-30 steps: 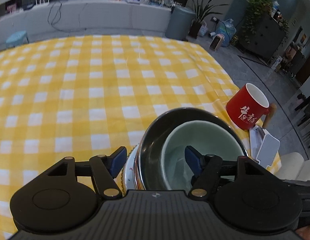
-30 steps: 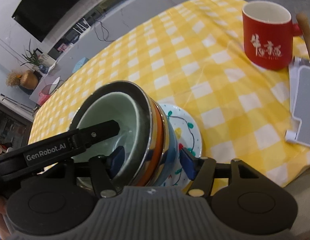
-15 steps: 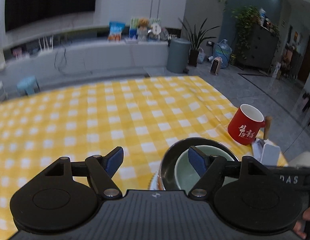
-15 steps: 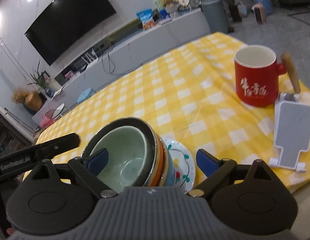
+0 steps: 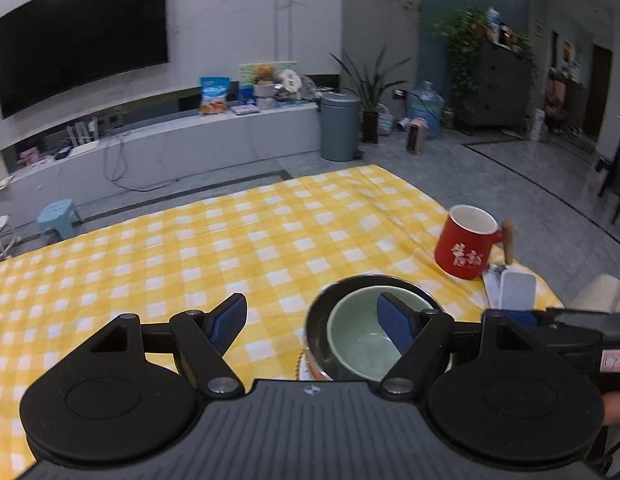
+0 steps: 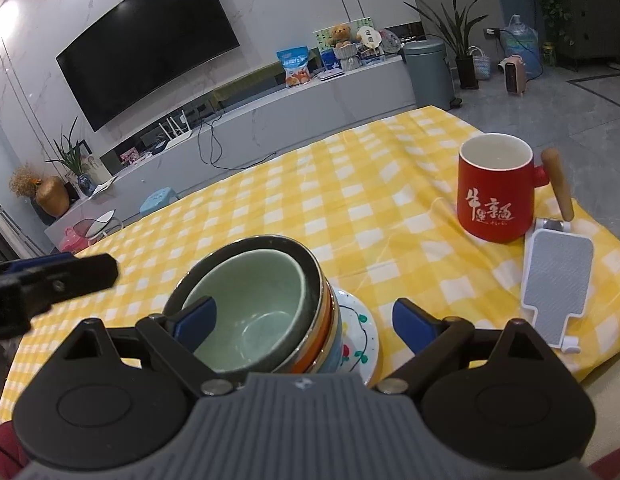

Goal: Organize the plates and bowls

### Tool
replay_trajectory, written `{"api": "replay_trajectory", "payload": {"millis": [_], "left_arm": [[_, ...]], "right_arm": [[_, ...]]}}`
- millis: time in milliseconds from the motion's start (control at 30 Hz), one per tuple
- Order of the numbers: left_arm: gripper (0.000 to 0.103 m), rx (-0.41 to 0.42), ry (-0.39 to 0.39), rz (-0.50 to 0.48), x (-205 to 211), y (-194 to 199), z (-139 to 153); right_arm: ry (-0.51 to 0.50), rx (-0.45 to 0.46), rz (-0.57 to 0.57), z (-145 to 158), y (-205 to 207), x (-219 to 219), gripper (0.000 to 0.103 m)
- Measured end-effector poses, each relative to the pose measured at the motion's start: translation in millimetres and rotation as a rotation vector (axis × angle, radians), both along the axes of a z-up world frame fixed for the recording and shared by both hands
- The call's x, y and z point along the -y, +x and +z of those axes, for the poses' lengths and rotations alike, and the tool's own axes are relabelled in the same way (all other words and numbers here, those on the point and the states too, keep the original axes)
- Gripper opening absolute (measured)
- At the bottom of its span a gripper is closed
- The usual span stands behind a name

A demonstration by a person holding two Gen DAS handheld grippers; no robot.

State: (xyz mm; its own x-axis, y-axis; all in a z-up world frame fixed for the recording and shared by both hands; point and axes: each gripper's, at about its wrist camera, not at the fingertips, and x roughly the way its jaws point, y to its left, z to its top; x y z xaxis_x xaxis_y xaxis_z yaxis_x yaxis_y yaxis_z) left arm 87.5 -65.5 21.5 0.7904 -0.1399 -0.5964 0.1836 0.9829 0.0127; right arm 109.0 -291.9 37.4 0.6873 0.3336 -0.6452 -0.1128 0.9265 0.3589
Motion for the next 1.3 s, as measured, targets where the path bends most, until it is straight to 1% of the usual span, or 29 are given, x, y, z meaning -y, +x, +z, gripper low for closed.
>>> {"api": "replay_trajectory", "payload": {"millis": [100, 167, 233, 300, 400, 533, 667, 833, 1067, 1167, 1300], "left_arm": [[0.087, 0.008, 0.017, 0.036, -0.3, -8.4, 0.2], [0.087, 0.01, 0.017, 0.063, -1.6, -15.2, -0.4], [0.087, 0.01, 0.003, 0.092, -3.3, -22.3, -0.9], [0.087, 0.006, -0.014, 0.113, -6.0, -30.0, -1.0], [0.087, -0.001, -0.028, 0.138, -8.2, -42.1, -3.5], [0.087, -0.033, -0.015, 0.148, -9.4, -54.0, -12.1], [0.087, -0.049, -0.011, 0.183, -12.3, -64.6, -20.3], [0.087, -0.075, -0.009, 0.169, -11.5, -66.5, -28.4], [0.087, -0.075, 0.001, 0.164, -10.8, -71.3, -34.0], [0.087, -0.074, -0.001, 0.163, -11.8, -72.2, -34.1], [0.087, -0.08, -0.012, 0.163, -14.2, -73.1, -34.8]], "right_arm": [[0.007, 0.005, 0.003, 3.6, -8.5, -0.9, 0.093], [-0.008, 0.025, 0.008, 7.7, -18.1, -4.9, 0.093], [-0.073, 0.039, 0.02, 11.3, -27.9, -12.9, 0.093], [-0.162, 0.048, 0.028, 13.3, -38.3, -23.3, 0.093], [-0.215, 0.04, 0.044, 11.3, -51.4, -32.6, 0.093], [-0.208, 0.015, 0.061, 9.2, -65.6, -40.2, 0.093], [-0.227, 0.029, 0.087, 12.4, -77.7, -49.6, 0.093], [-0.233, 0.034, 0.106, 11.7, -86.4, -58.1, 0.093], [-0.228, 0.035, 0.109, 14.2, -88.8, -63.2, 0.093], [-0.235, 0.037, 0.107, 13.6, -89.8, -65.0, 0.093], [-0.221, 0.025, 0.106, 11.8, -90.4, -66.0, 0.093]]}}
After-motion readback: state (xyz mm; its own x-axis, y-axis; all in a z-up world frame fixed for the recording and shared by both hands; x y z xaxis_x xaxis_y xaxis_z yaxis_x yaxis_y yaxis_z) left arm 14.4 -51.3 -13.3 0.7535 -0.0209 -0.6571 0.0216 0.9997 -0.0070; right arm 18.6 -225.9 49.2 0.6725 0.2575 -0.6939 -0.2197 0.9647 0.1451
